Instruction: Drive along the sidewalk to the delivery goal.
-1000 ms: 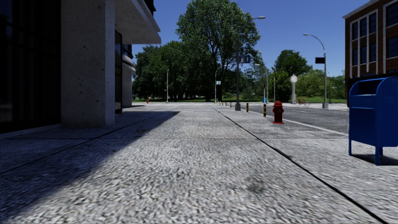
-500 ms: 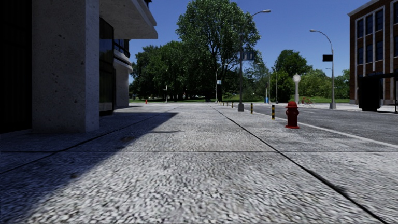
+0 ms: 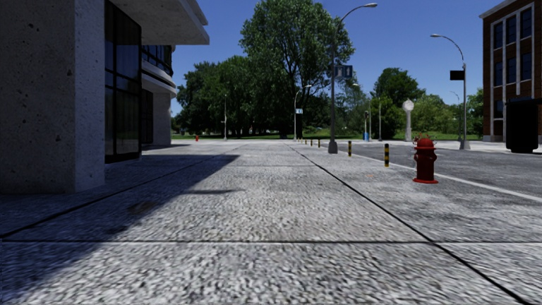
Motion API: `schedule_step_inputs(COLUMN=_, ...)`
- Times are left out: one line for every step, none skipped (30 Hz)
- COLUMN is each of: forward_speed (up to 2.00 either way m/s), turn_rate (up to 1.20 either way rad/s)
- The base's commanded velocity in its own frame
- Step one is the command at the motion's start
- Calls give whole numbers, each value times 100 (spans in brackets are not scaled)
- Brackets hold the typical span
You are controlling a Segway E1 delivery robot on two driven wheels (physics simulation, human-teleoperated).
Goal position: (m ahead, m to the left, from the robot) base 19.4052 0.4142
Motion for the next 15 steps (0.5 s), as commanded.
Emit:
schedule_step_inputs(forward_speed=200, turn_rate=0)
schedule_step_inputs(forward_speed=200, turn_rate=0)
schedule_step_inputs(forward_speed=200, turn_rate=0)
schedule_step_inputs(forward_speed=200, turn_rate=0)
schedule_step_inputs(forward_speed=200, turn_rate=0)
schedule_step_inputs(forward_speed=200, turn_rate=0)
schedule_step_inputs(forward_speed=200, turn_rate=0)
schedule_step_inputs(forward_speed=200, turn_rate=0)
schedule_step_inputs(forward_speed=200, turn_rate=0)
schedule_step_inputs(forward_speed=200, turn_rate=0)
schedule_step_inputs(forward_speed=200, turn_rate=0)
schedule_step_inputs(forward_speed=200, turn_rate=0)
schedule_step_inputs(forward_speed=200, turn_rate=0)
schedule_step_inputs(forward_speed=200, turn_rate=0)
schedule_step_inputs(forward_speed=200, turn_rate=0)
